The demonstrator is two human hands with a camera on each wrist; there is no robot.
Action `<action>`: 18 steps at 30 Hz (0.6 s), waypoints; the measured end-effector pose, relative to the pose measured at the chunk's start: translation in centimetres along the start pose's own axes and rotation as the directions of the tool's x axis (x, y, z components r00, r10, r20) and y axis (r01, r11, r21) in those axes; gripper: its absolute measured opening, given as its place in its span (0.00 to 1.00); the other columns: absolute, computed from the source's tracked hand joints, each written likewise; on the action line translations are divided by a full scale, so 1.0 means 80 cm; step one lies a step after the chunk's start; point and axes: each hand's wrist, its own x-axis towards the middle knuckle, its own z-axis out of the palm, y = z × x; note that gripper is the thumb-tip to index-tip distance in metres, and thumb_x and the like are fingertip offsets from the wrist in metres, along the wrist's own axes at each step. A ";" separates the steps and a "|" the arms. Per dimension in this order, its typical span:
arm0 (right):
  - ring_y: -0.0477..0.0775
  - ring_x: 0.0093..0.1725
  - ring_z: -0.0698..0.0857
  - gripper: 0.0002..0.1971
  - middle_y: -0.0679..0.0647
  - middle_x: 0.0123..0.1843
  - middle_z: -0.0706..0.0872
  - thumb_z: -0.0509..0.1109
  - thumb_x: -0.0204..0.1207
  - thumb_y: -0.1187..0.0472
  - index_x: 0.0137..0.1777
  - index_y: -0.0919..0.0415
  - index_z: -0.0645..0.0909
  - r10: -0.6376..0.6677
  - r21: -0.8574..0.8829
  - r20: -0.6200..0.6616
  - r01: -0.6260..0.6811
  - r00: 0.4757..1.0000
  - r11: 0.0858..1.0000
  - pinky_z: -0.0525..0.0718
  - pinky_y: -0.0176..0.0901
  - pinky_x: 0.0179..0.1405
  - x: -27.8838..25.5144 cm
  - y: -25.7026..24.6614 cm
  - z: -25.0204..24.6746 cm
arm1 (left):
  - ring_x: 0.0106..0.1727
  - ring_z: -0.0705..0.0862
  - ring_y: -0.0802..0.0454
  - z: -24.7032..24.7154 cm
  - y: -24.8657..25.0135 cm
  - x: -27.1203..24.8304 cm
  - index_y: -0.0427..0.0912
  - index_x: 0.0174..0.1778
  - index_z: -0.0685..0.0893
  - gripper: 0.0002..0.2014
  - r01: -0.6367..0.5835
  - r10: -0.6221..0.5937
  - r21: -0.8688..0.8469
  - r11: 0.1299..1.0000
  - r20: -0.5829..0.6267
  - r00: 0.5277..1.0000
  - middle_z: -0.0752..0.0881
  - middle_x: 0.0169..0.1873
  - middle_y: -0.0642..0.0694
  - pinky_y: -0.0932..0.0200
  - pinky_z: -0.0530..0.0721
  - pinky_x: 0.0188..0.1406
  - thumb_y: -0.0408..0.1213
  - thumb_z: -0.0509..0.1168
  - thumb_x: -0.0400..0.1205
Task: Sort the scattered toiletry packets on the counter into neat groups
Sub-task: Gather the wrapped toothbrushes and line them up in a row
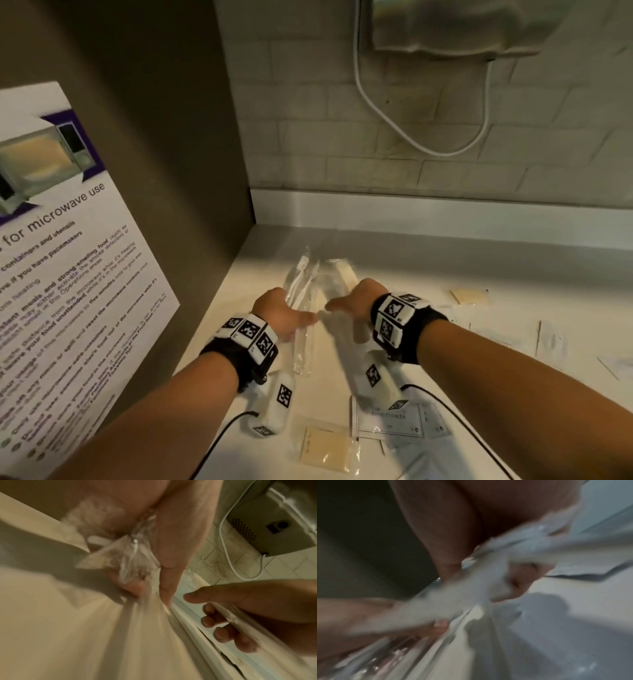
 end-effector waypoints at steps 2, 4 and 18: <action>0.52 0.30 0.81 0.18 0.53 0.33 0.83 0.74 0.71 0.46 0.45 0.62 0.80 0.016 0.047 -0.033 -0.015 0.999 0.999 0.74 0.39 0.26 0.003 0.010 -0.012 | 0.29 0.85 0.51 -0.006 -0.003 0.000 0.41 0.52 0.80 0.26 0.000 0.000 0.006 1.000 0.018 1.000 0.87 0.40 0.43 0.63 0.81 0.23 0.50 0.81 0.66; 0.53 0.34 0.81 0.19 0.55 0.40 0.84 0.70 0.77 0.49 0.56 0.67 0.82 0.029 0.117 -0.028 -0.026 0.999 0.993 0.76 0.41 0.33 0.011 0.019 -0.018 | 0.26 0.82 0.52 -0.016 -0.004 -0.001 0.41 0.53 0.79 0.26 -0.001 0.000 0.047 0.999 0.022 1.000 0.85 0.38 0.44 0.63 0.78 0.23 0.52 0.79 0.68; 0.62 0.57 0.86 0.15 0.61 0.57 0.86 0.68 0.78 0.55 0.60 0.63 0.80 0.001 -0.247 -0.088 -0.023 0.996 0.969 0.81 0.45 0.47 0.003 0.032 -0.006 | 0.63 0.81 0.40 -0.038 -0.036 0.006 0.37 0.71 0.74 0.38 0.161 -0.096 0.375 0.913 -0.186 0.978 0.77 0.66 0.37 0.47 0.82 0.61 0.62 0.68 0.75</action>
